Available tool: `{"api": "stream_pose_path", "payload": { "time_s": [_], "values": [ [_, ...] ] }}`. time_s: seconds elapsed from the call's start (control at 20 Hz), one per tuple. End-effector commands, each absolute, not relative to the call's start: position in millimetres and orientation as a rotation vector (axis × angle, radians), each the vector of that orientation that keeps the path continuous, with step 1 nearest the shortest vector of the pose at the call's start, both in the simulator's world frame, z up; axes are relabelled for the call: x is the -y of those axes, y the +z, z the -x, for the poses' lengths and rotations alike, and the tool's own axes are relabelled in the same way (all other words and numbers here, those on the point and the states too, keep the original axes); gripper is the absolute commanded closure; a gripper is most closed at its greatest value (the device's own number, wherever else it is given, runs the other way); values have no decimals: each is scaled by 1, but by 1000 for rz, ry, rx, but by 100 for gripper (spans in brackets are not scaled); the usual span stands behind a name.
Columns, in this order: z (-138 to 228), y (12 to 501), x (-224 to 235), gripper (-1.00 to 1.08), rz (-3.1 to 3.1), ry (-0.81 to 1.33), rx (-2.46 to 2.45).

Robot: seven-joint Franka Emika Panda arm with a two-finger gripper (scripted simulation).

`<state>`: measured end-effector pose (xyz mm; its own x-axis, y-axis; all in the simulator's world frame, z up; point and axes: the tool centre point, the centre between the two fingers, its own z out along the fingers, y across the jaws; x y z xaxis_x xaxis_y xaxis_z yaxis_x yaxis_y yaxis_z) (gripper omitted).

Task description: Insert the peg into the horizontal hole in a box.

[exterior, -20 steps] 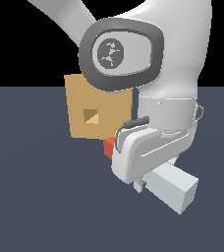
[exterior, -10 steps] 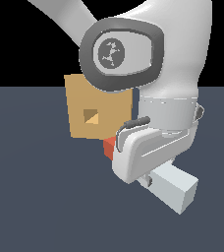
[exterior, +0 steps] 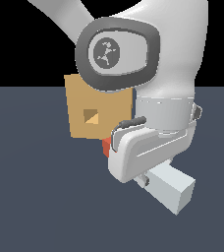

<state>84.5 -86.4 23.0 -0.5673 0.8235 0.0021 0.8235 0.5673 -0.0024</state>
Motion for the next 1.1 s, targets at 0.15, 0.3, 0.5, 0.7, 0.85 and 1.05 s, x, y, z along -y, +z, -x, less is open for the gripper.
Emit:
{"api": "stream_pose_path", "payload": {
  "time_s": [0.15,0.3,0.5,0.7,0.85,1.05],
  "values": [
    [-74,28,88,108,1520,0,2748],
    [-64,31,88,108,1570,0,2720],
    [-46,36,89,108,1657,0,2668],
    [-25,42,87,108,1761,0,2601],
    [-9,47,85,108,1842,0,2544],
    [15,55,80,108,1953,0,2460]
  ]
}}
